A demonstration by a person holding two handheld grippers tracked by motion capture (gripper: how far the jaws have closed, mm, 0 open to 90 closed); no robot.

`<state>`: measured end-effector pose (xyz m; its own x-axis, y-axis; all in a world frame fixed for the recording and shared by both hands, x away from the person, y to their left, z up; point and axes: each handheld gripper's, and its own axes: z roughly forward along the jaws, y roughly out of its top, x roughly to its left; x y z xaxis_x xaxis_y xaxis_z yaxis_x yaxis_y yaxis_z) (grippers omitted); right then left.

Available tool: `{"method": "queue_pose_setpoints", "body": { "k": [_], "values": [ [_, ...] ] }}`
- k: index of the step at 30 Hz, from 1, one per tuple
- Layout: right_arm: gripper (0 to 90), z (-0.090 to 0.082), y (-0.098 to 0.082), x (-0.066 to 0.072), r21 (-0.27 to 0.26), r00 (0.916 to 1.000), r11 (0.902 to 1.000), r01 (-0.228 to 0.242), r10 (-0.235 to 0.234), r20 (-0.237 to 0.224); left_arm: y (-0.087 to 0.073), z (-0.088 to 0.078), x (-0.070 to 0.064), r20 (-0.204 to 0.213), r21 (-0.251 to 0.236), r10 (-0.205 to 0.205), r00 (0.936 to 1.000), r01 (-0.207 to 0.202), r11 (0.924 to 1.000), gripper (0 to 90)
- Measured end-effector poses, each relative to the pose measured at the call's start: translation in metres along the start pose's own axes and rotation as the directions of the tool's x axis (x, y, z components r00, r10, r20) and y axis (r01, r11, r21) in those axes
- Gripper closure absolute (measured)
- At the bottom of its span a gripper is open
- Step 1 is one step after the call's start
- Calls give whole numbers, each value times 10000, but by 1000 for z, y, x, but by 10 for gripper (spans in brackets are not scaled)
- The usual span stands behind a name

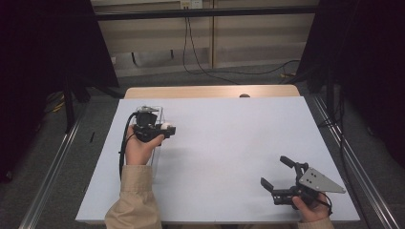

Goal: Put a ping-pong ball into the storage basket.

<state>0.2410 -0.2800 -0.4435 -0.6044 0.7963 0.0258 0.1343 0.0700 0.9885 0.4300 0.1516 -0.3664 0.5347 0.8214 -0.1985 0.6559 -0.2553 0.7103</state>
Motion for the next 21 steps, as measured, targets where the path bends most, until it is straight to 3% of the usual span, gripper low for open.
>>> {"method": "queue_pose_setpoints", "body": {
  "k": [21],
  "values": [
    [7,2,-1,1,50,10000,10000,63,-63,-48,-7,-18,18,-407,-347,-306,9987,292,9990,511]
  ]
}}
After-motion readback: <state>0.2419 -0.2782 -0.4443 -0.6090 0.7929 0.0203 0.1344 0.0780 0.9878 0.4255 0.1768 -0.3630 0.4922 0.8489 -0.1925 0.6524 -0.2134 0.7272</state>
